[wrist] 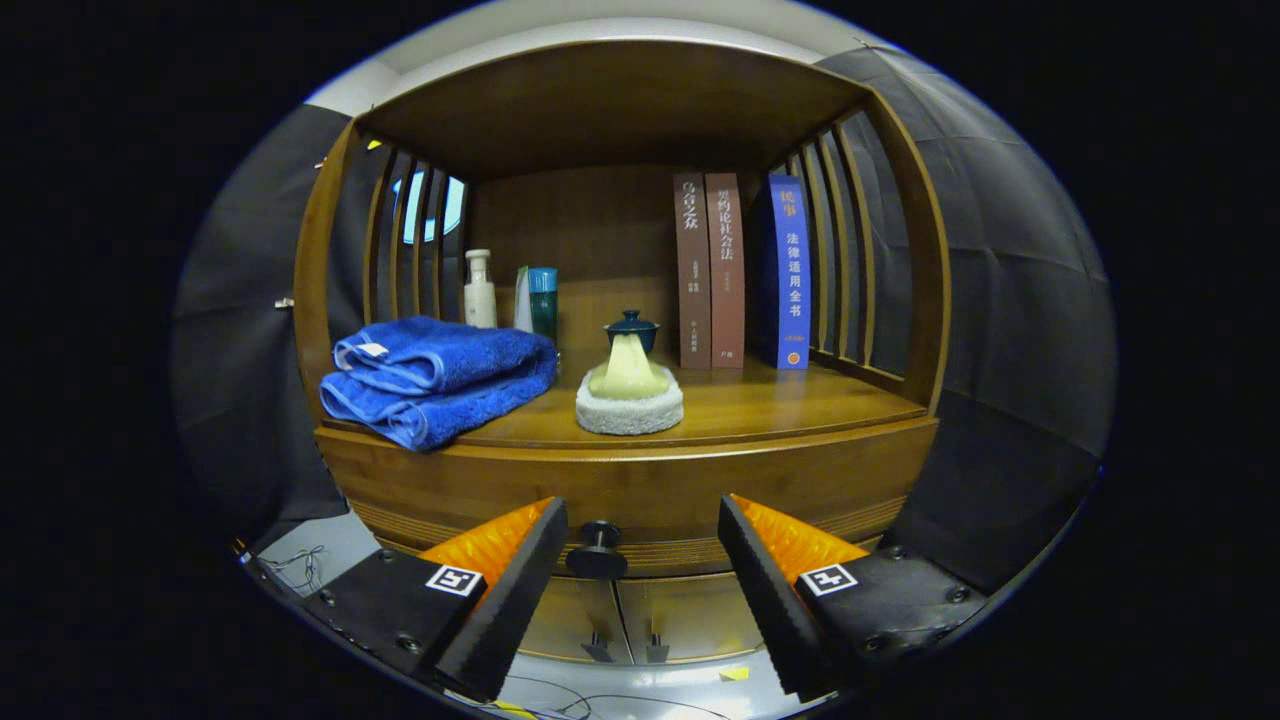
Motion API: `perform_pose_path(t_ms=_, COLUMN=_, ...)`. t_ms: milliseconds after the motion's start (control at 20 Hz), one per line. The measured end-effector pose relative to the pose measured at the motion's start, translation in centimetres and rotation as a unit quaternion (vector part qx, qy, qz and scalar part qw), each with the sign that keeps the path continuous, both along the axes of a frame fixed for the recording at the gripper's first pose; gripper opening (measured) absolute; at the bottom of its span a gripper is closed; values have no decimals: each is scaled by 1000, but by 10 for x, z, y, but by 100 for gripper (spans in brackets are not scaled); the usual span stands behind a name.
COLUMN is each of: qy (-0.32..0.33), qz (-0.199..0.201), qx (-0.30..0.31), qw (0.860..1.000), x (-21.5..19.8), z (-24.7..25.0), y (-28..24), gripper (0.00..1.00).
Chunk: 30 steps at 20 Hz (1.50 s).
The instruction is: Pull open the drawer, take out the items inside it, and place them on the countertop above the cabinet.
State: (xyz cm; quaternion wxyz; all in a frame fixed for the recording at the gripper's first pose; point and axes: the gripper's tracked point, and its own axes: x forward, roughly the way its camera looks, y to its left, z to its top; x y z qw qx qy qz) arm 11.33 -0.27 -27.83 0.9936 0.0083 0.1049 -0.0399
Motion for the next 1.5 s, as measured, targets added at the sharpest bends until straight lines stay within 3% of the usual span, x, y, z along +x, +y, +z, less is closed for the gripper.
perform_pose_path(t_ms=750, qy=-64, qz=42, qx=-11, qw=997, x=-55, z=152, y=34, gripper=99)
perform_pose_path(t_ms=1500, qy=-51, qz=40, qx=-13, qw=998, x=-59, z=154, y=38, gripper=99)
